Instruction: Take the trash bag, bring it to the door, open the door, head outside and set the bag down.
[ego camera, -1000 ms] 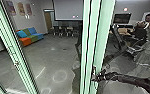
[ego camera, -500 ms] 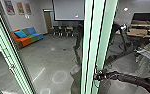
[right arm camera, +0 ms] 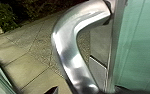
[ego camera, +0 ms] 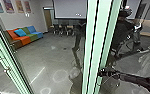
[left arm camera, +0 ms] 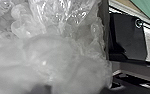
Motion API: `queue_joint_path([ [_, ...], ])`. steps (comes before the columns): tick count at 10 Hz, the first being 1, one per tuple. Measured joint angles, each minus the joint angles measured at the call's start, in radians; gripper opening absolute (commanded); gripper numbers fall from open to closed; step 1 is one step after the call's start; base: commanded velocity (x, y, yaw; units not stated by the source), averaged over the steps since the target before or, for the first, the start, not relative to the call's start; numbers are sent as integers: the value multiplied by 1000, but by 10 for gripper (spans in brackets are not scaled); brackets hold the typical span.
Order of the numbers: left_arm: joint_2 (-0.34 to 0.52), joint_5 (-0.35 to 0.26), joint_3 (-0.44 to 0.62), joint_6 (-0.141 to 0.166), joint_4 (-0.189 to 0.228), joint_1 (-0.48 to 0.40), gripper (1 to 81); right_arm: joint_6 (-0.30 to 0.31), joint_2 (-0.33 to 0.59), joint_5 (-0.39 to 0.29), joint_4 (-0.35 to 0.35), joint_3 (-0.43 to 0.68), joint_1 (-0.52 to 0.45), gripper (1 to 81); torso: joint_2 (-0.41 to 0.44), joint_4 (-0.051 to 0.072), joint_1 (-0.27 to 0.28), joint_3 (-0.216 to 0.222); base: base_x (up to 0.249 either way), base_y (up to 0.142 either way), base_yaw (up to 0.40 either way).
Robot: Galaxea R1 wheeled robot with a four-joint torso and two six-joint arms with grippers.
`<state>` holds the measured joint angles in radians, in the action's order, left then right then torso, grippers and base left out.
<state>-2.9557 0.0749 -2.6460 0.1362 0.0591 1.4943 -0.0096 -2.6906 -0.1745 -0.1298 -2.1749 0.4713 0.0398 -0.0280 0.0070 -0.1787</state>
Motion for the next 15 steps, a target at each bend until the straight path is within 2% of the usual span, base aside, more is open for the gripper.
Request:
queue_joint_path([
  [2,0,-4,0,0,0,9,10,0,8,35,-1,-8,-1,811,-2,1,3,-2,0,0,0],
  [7,0,-3,0,0,0,9,10,-35,47,3,-13,53,19,811,-1,1,0,-1,0,0,0],
  [13,0,-3,0,0,0,9,10,-51,19,23,17,-38,8,811,-1,3,-1,-1,0,0,0],
  [15,0,-3,0,0,-4,8,10,-54,31,4,26,-43,-3,811,-2,4,0,-2,0,0,0],
])
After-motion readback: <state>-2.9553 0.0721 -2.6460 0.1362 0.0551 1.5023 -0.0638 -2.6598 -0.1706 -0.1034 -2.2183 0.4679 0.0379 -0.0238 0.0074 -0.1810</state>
